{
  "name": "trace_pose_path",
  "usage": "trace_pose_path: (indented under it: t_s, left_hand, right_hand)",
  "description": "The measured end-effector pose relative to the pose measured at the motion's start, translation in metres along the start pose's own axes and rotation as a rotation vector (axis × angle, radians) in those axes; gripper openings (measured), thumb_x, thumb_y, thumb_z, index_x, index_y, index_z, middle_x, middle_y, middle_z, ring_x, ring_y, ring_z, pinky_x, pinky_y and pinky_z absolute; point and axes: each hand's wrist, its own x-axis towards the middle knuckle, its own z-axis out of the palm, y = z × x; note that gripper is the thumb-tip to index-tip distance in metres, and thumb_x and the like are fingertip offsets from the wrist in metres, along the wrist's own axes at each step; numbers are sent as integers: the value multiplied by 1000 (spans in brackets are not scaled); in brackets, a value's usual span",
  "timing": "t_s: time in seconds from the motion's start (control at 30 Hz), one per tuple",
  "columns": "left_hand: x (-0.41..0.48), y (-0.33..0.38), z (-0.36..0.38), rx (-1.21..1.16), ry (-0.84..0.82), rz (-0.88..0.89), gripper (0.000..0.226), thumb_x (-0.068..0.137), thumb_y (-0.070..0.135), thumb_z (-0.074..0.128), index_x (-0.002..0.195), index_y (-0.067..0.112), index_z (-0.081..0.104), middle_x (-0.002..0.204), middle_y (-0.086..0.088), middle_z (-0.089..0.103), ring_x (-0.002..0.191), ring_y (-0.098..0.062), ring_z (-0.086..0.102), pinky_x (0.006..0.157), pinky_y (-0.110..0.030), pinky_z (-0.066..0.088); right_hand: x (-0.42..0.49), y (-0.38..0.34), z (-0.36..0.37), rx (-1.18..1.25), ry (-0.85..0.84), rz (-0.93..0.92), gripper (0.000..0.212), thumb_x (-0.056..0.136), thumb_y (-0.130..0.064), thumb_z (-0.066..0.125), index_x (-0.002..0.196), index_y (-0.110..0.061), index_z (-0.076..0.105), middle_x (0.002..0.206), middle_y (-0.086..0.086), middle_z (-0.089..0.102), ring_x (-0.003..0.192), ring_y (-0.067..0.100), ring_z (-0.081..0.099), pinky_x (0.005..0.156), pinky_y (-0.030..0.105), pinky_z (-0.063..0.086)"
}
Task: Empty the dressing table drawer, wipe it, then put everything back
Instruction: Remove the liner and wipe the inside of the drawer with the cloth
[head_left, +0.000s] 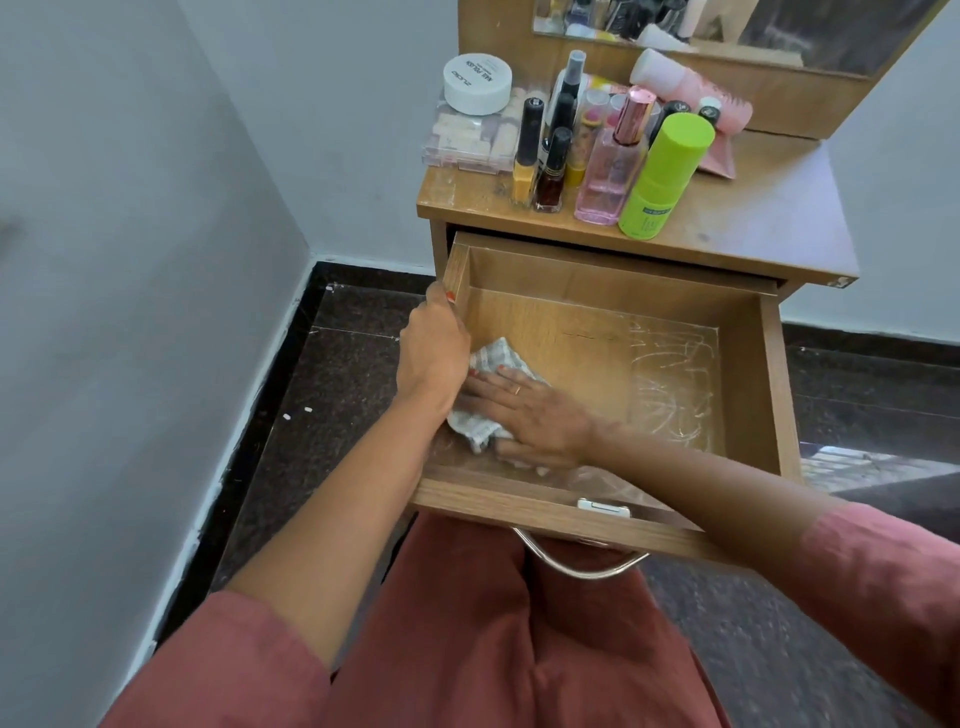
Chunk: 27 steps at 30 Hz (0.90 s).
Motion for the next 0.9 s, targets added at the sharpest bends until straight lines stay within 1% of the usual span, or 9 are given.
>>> trace_pose_path:
  t_s: [0.1, 0.23, 0.33, 0.4, 0.47, 0.57, 0.63, 0.77, 0.9]
  left_hand:
    - [-1, 0, 0, -4, -8, -13, 30, 99, 10, 23, 118, 2, 45, 109, -23, 58, 100, -40, 56, 73, -41, 39]
    - [-2, 1, -1, 1, -24, -3, 29, 99, 10, 25, 117, 2, 45, 111, -23, 58, 100, -40, 55, 73, -38, 36]
    - [-2, 2, -3, 17, -22, 7, 28, 98, 10, 27, 118, 1, 45, 113, -25, 57, 102, -42, 55, 77, -41, 40]
    - [-2, 2, -3, 22, -20, 10, 28, 98, 10, 28, 118, 0, 45, 114, -25, 57, 102, -43, 55, 79, -43, 41]
    - [-2, 3, -3, 13, -23, 7, 28, 98, 10, 27, 118, 0, 45, 114, -25, 57, 102, -43, 54, 75, -39, 38]
    - [-3, 2, -3, 4, -21, -12, 31, 99, 13, 24, 120, 1, 44, 114, -24, 57, 102, -42, 54, 74, -39, 37]
    - [-4, 2, -2, 5, -19, -13, 30, 98, 10, 23, 118, 1, 44, 112, -24, 57, 100, -42, 55, 73, -39, 38]
    - [-7, 3, -3, 13, -23, -22, 30, 97, 7, 23, 119, 1, 43, 112, -23, 57, 99, -41, 56, 78, -44, 44]
    - [-6, 4, -3, 8, -25, -32, 32, 98, 7, 22, 122, 1, 43, 112, -22, 58, 100, -39, 57, 79, -43, 44]
  right_hand:
    - [11, 15, -8, 41, 47, 108, 66, 90, -47, 19, 145, -11, 17, 155, 11, 11, 143, 19, 2, 114, 33, -5]
    - [33, 32, -24, 88, 85, 325, 55, 97, -27, 33, 146, -14, 11, 156, 6, 4, 145, 20, -1, 115, 30, -5]
    - [42, 28, -28, 124, 122, 391, 54, 97, -19, 34, 146, -10, 13, 156, 7, 6, 145, 21, 1, 115, 29, -4]
    - [42, 26, -25, 93, 161, 399, 53, 97, -19, 34, 146, -10, 14, 156, 7, 8, 144, 21, 3, 115, 28, -4]
    - [42, 26, -23, 89, 187, 411, 53, 98, -20, 33, 146, -11, 14, 156, 7, 9, 145, 20, 4, 115, 27, -5]
    - [40, 26, -20, 102, 195, 442, 52, 98, -24, 32, 146, -13, 13, 156, 4, 8, 145, 18, 2, 116, 28, -5]
    - [33, 28, -18, 109, 201, 483, 52, 99, -27, 31, 146, -15, 12, 156, 3, 6, 145, 17, 1, 116, 29, -5]
    - [5, 33, -18, 124, 194, 573, 53, 99, -30, 31, 146, -16, 11, 156, 1, 6, 145, 16, -1, 115, 30, -5]
    - [-40, 47, -21, 129, 166, 651, 52, 100, -29, 29, 146, -16, 11, 156, 2, 5, 145, 16, -2, 116, 33, -4]
